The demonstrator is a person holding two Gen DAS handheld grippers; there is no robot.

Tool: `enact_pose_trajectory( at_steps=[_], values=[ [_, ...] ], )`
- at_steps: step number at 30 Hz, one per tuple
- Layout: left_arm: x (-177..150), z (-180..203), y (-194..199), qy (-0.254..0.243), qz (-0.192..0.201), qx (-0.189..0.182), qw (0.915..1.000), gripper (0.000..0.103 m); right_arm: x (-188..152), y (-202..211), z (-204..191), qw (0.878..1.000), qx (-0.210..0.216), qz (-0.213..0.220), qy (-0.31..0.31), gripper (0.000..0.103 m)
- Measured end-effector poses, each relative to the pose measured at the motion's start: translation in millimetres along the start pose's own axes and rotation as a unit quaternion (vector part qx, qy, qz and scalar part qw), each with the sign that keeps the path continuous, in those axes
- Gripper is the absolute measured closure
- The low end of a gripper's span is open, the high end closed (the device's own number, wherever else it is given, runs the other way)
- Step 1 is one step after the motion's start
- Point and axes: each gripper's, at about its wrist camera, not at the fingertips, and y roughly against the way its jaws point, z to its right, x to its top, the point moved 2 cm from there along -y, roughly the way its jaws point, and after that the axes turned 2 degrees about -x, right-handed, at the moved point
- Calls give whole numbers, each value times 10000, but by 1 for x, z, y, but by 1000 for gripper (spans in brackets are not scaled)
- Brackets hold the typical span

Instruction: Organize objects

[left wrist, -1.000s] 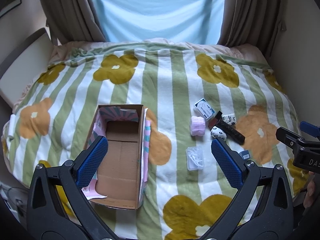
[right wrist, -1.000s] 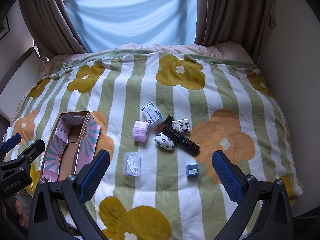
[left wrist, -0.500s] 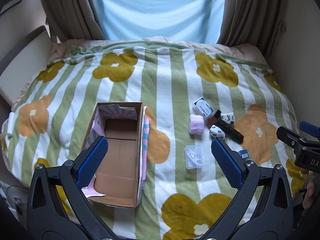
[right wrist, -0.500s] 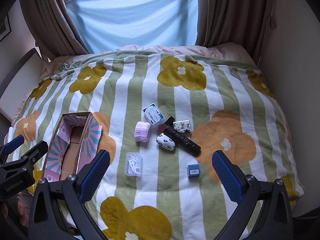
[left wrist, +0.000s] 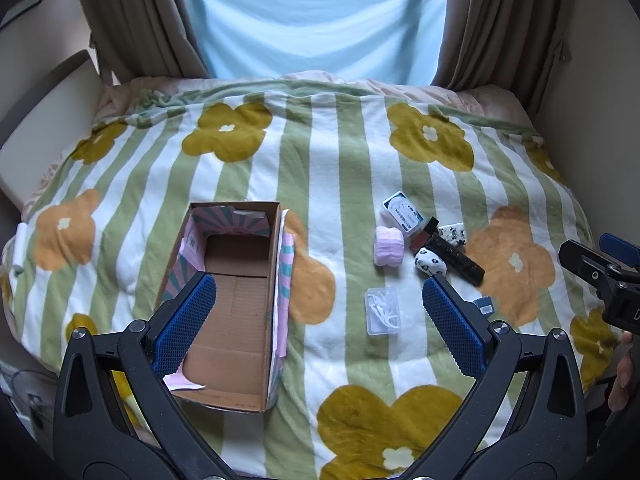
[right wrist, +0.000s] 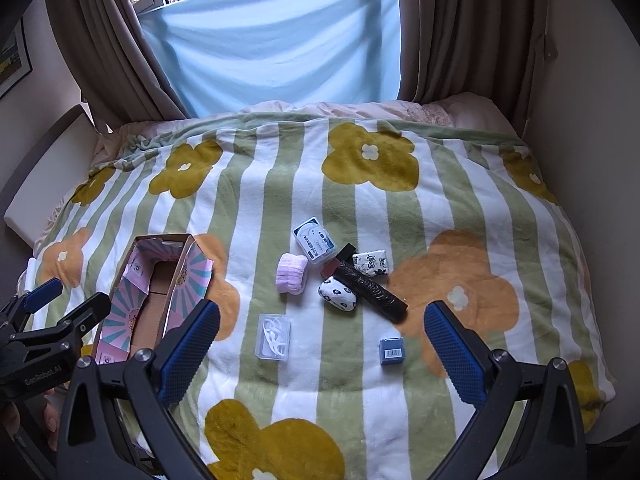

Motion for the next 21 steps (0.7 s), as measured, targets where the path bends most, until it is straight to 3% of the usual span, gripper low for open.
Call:
enact_pose_trajectory(
  at_steps=[11,21],
  values=[
    [-12,26,-38,-147,-616,-324,9975,1,-7,-27,46,9993,-99,-269,253,1],
    [-33,65,-110,-270,-1341,-585,9889,1,1,-91,80,9952,140,-407,874,1]
  ],
)
